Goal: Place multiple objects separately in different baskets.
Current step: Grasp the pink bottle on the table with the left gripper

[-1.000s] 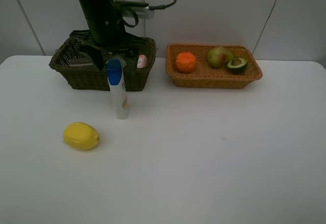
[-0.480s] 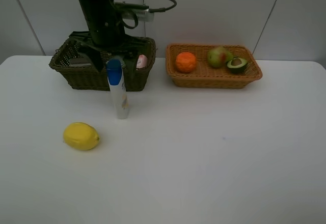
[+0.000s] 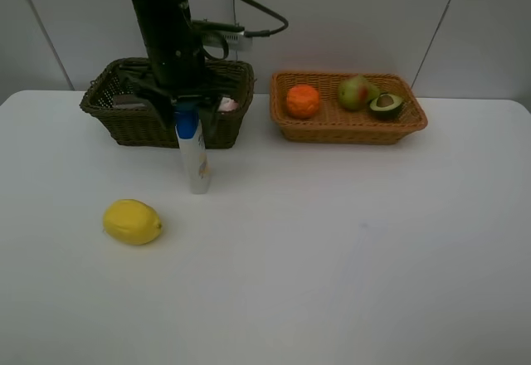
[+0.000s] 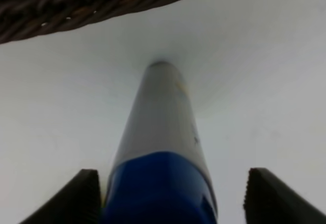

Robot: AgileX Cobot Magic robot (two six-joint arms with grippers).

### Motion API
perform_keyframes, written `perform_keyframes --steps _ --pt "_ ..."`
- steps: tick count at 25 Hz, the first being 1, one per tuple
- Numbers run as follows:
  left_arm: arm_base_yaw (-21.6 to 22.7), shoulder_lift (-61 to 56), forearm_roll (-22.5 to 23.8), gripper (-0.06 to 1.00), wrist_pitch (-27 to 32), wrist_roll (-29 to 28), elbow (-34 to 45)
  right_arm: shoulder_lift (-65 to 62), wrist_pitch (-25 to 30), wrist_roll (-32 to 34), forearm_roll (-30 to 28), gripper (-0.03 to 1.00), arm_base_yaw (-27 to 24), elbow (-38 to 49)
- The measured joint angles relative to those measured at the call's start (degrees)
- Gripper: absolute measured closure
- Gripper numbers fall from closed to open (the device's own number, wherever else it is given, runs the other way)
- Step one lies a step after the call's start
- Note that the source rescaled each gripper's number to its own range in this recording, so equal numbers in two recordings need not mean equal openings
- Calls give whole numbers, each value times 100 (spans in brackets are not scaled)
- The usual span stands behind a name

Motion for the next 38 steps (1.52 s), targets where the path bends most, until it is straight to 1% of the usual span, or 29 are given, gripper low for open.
perform_keyframes --steps 1,2,38 --pt "0 24 7 40 0 0 0 0 0 0 0 -3 0 0" --pt "0 33 13 46 -12 0 0 0 0 0 0 -3 0 0" --pt "0 43 24 45 -12 35 0 0 0 0 0 -3 0 0"
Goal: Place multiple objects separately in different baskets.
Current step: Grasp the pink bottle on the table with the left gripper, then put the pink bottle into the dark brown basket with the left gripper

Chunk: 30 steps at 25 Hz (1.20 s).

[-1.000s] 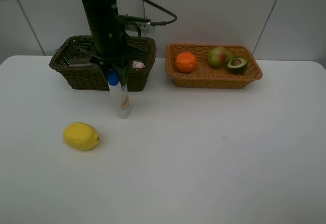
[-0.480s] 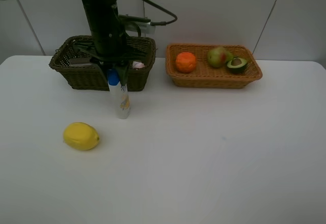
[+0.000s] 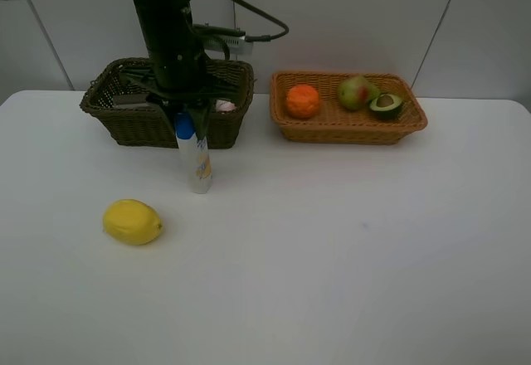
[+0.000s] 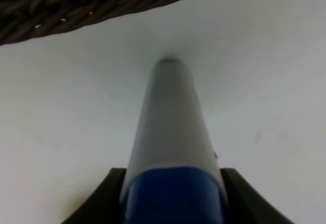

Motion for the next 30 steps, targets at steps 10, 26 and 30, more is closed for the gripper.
perform_keyframes --steps 10,26,30 --pt "-5 -12 0 45 18 511 0 0 0 0 0 -3 0 0" --pt "-5 -122 -127 45 264 719 -1117 0 0 0 0 -3 0 0" --pt "-5 -122 -427 45 263 724 -1241 0 0 0 0 -3 0 0"
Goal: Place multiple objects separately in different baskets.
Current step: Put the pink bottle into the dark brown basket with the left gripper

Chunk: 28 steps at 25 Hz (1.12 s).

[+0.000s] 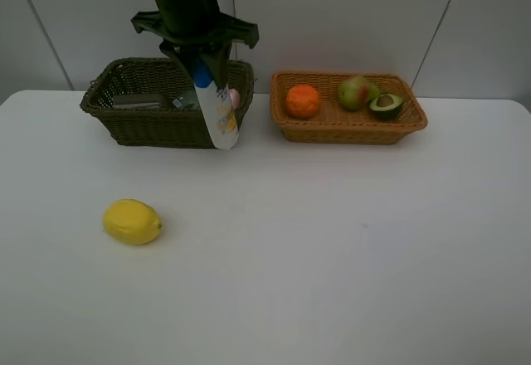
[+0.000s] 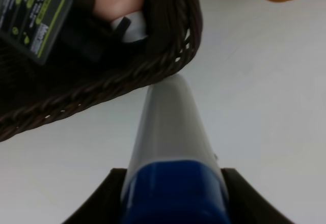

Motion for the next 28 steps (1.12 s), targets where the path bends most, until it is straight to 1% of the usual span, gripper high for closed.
perform_keyframes --steps 6,11,19,22,27,28 --pt "0 0 -92 45 24 25 -326 0 0 0 0 -3 0 0" --pt "0 -12 -84 45 20 461 -736 0 0 0 0 -3 0 0" --pt "0 -70 58 45 18 915 -1073 0 0 0 0 -3 0 0" --pt "0 -70 421 45 22 1114 -1089 0 0 0 0 -3 0 0" --pt "47 -70 1396 45 22 1418 -1089 0 0 0 0 -3 0 0" --pt "81 -70 1521 45 22 1496 -1089 0 0 0 0 -3 0 0"
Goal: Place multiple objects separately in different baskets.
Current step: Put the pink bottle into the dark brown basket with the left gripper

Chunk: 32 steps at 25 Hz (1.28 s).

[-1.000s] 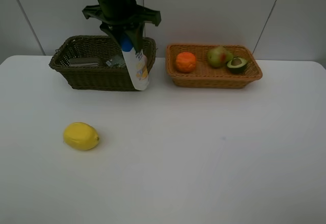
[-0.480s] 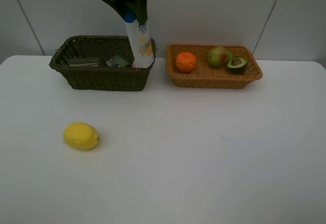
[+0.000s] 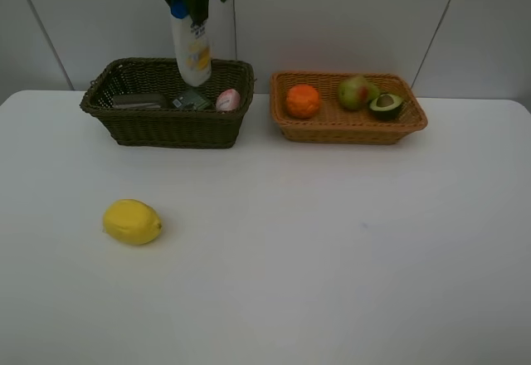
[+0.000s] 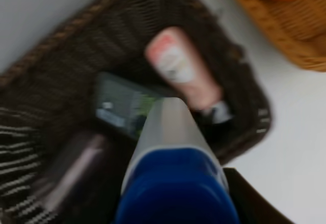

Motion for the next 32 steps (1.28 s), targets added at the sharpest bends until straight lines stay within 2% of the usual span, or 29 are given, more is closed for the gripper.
perform_keyframes --steps 4,14,32 --pt "127 0 149 45 0 271 0 0 0 0 0 -3 0 0" --pt "344 240 183 45 0 583 0 0 0 0 0 -3 0 0" --pt "368 650 317 45 -9 1043 0 0 0 0 0 -3 0 0"
